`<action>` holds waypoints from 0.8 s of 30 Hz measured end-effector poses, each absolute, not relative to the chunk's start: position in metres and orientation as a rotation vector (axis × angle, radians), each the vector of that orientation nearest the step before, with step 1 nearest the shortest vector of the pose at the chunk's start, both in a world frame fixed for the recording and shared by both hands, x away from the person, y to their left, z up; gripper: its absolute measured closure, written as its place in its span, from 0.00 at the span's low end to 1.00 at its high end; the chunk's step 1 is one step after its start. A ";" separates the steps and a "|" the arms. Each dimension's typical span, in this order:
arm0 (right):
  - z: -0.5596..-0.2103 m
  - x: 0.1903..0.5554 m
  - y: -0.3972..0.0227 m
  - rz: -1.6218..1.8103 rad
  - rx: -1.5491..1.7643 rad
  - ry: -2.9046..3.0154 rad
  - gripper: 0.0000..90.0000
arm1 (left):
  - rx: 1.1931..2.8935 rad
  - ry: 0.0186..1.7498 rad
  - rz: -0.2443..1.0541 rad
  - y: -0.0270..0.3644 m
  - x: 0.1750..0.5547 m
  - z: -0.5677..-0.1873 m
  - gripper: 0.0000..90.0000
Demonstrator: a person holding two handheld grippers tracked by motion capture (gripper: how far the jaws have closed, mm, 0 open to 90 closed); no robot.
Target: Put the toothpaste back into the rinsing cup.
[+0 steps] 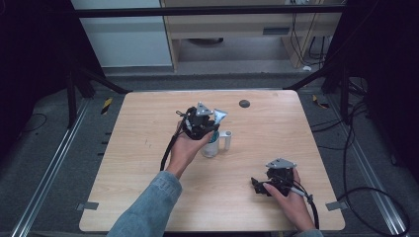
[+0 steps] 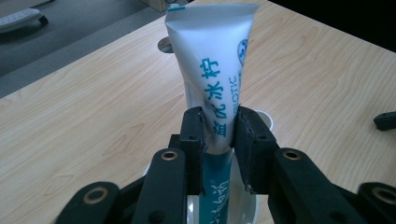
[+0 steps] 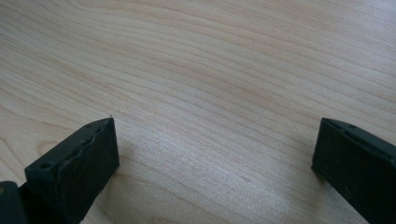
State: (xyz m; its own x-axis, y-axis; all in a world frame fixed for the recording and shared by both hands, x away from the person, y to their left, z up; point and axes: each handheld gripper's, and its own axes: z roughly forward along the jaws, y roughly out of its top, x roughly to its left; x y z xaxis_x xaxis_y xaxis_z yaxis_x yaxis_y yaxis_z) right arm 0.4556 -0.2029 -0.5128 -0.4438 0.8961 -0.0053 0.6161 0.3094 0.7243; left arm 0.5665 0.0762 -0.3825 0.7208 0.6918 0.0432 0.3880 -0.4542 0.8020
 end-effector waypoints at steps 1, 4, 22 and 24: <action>-0.513 0.456 -0.203 0.928 1.346 2.173 0.01 | 2.100 0.815 0.471 0.077 0.567 -0.382 0.81; -0.513 0.455 -0.203 0.932 1.353 2.174 0.01 | 2.103 0.817 0.486 0.077 0.566 -0.383 0.79; -0.513 0.456 -0.203 0.929 1.342 2.179 0.01 | 2.082 0.840 0.479 0.084 0.563 -0.387 0.77; -0.513 0.456 -0.203 0.932 1.340 2.182 0.01 | 2.078 0.847 0.476 0.087 0.562 -0.388 0.77</action>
